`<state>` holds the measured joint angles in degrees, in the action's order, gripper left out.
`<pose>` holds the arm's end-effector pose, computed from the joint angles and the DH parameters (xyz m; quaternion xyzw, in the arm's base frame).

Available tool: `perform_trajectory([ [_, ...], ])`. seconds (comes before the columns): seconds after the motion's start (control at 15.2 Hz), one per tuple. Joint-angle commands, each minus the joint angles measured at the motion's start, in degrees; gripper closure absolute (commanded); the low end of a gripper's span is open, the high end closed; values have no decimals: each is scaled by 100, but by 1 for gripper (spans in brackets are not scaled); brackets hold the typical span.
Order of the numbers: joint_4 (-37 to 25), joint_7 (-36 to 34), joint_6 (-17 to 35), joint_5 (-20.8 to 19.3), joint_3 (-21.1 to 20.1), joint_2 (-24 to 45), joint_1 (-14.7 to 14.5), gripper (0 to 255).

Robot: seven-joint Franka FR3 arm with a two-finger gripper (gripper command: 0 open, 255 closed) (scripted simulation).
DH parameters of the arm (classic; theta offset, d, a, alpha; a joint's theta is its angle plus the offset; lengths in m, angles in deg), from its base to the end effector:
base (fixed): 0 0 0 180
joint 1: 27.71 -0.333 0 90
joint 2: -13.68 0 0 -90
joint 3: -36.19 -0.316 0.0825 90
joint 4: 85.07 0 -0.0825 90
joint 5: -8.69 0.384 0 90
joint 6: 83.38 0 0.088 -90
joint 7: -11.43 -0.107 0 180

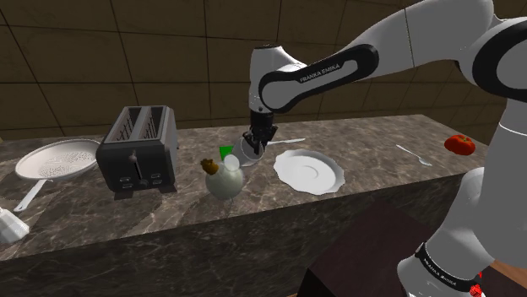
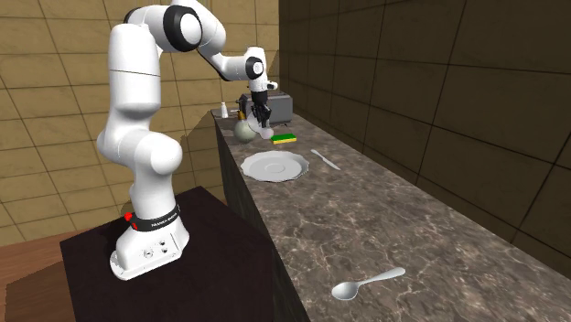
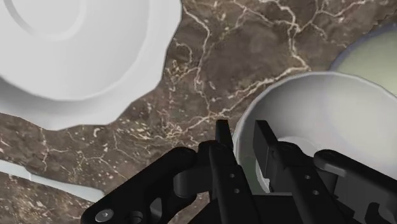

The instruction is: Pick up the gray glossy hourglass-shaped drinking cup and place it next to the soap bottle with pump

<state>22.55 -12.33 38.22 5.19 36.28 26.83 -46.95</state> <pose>0.5809 0.1989 0.3907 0.9993 -0.0244 0.0164 0.0218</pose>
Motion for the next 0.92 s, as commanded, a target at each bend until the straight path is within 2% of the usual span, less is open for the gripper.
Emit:
perform_trajectory([
  [0.0, 39, 14, -83, 7, -7, 25, -4, 255],
  [0.33, 40, 15, -83, 8, -3, 25, -8, 255],
  [0.4, 11, 9, -98, 7, -6, 39, -12, 0],
  [0.73, 40, 15, -83, 8, -3, 25, -8, 0],
  [0.86, -171, 21, -432, 17, -11, -112, -17, 0],
])
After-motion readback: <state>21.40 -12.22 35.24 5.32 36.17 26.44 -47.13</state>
